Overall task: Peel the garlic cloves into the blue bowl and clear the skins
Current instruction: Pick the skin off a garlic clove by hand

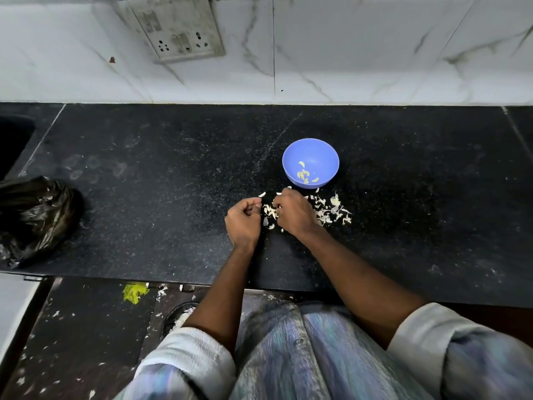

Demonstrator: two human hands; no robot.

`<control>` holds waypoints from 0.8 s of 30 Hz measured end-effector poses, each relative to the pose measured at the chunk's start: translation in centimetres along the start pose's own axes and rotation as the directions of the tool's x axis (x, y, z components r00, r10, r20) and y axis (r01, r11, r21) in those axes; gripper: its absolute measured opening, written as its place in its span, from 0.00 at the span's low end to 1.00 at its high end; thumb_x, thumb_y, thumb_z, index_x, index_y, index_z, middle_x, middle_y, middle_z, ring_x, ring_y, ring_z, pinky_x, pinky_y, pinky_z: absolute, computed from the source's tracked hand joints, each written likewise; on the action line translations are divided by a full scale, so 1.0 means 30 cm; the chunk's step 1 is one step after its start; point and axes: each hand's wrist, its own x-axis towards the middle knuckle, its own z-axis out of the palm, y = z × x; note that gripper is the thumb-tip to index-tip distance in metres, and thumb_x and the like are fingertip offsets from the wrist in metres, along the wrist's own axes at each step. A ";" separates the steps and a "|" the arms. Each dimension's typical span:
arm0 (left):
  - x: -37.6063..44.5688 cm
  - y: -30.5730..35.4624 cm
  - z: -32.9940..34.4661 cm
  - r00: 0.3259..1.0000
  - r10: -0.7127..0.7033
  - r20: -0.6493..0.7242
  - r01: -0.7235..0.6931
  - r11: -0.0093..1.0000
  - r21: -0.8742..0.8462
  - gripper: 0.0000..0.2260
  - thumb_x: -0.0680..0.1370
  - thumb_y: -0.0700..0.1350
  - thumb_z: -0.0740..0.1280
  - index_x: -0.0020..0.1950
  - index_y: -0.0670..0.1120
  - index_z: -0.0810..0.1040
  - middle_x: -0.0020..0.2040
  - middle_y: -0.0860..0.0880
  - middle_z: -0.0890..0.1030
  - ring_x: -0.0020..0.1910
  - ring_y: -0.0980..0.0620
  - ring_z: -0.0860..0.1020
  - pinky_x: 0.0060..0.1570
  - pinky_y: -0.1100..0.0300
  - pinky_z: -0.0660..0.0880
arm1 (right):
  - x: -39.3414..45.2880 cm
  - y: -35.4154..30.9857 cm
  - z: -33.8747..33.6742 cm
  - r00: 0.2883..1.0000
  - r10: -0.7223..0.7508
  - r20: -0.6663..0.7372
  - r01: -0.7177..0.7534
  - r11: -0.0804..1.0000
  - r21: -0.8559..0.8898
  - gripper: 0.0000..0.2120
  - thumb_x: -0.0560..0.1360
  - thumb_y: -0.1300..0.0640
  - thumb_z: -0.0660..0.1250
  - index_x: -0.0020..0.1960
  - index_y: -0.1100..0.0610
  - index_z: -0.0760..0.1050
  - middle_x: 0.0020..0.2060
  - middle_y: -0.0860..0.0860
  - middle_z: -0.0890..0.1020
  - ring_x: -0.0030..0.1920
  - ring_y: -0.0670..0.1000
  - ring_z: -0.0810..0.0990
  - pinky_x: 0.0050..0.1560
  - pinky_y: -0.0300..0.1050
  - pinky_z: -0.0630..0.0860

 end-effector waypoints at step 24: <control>-0.003 -0.011 0.035 0.989 0.019 0.147 -0.025 0.999 0.043 0.13 0.77 0.31 0.68 0.54 0.44 0.88 0.47 0.52 0.88 0.47 0.55 0.85 0.56 0.59 0.82 | -0.049 -0.001 0.016 0.988 0.046 -0.147 -0.037 0.997 0.066 0.08 0.72 0.68 0.67 0.45 0.56 0.78 0.50 0.54 0.77 0.56 0.56 0.76 0.54 0.50 0.75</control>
